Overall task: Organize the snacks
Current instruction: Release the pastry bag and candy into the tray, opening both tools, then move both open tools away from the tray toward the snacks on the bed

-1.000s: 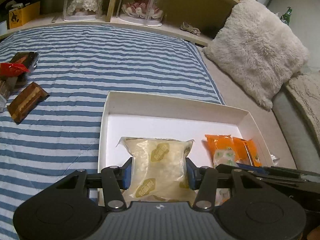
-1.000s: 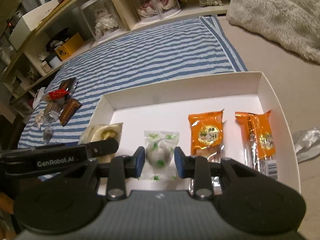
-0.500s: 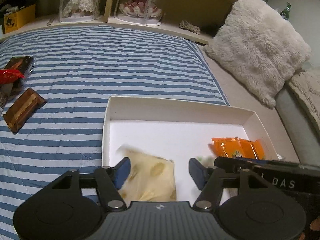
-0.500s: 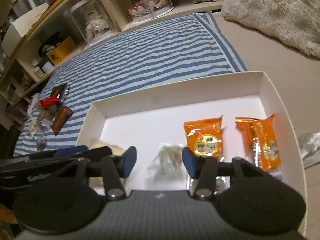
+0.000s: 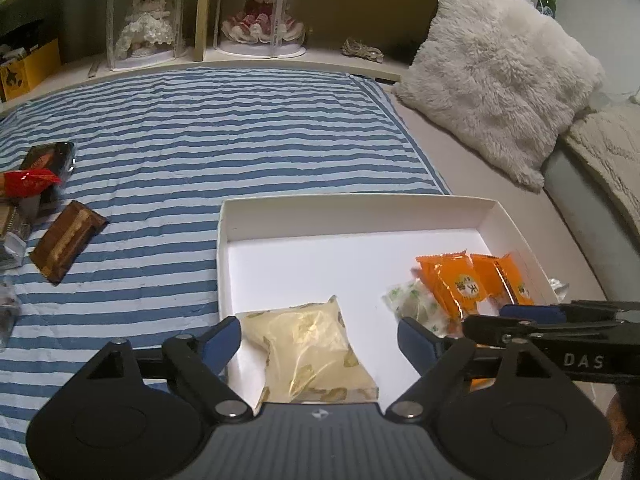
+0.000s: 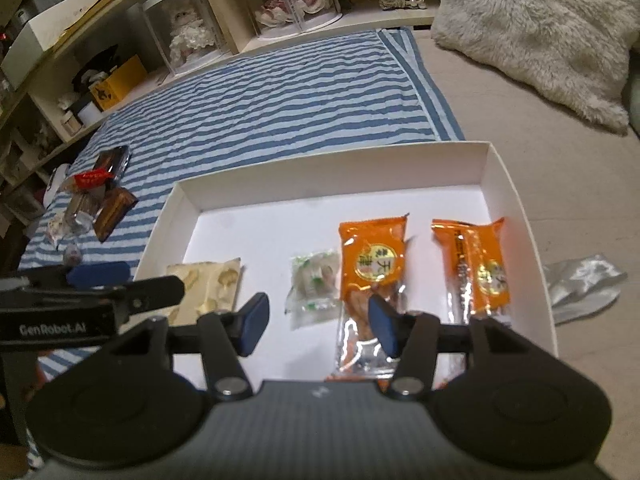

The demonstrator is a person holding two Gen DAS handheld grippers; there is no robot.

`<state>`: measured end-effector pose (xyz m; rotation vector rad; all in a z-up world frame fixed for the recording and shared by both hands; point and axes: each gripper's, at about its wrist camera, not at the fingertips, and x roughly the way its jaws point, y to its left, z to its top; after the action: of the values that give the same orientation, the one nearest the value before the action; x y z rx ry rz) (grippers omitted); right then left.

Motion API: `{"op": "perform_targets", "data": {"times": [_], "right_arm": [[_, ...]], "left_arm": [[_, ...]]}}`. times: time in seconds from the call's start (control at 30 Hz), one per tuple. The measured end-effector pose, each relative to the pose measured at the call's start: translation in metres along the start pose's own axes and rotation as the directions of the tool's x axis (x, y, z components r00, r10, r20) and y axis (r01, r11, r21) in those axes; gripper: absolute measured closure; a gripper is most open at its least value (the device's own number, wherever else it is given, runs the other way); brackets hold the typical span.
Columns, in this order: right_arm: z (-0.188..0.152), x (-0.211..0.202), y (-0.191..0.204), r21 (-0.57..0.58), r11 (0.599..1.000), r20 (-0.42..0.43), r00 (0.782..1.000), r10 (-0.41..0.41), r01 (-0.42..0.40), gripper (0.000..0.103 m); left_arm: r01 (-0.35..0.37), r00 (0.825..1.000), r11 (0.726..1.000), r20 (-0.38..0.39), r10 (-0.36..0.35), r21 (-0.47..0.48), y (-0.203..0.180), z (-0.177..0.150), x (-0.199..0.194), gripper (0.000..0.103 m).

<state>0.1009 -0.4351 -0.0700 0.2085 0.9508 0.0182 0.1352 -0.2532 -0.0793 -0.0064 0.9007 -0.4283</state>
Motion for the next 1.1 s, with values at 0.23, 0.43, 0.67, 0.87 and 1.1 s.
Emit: {"op": "perform_targets", "data": {"times": [0.23,0.43,0.67,0.87,1.1], "right_arm": [[-0.006,-0.014,0.005,-0.05,0.998,0.013,0.999,-0.034,0.035,0.021],[-0.01,-0.029,0.009,-0.077,0.995,0.033,0.998,-0.058,0.06,0.003],[-0.012,-0.041,0.017,-0.101,0.992,0.047,0.996,-0.076,0.08,0.001],[-0.012,-0.051,0.022,-0.102,0.991,0.059,0.995,-0.085,0.09,0.001],[-0.011,-0.054,0.03,-0.096,0.99,0.064,0.994,-0.093,0.099,0.001]], "left_arm": [[-0.019,1.0,1.0,-0.007,0.019,0.011,0.004,-0.006,-0.011,0.007],[-0.03,1.0,0.999,-0.006,0.03,0.019,0.007,-0.01,-0.023,0.0],[-0.048,0.999,0.999,-0.011,0.048,0.005,0.014,-0.013,-0.036,0.0],[-0.054,0.999,0.999,-0.002,0.054,-0.001,0.023,-0.015,-0.047,0.0],[-0.074,0.997,0.997,0.002,0.074,-0.01,0.039,-0.017,-0.057,0.0]]}}
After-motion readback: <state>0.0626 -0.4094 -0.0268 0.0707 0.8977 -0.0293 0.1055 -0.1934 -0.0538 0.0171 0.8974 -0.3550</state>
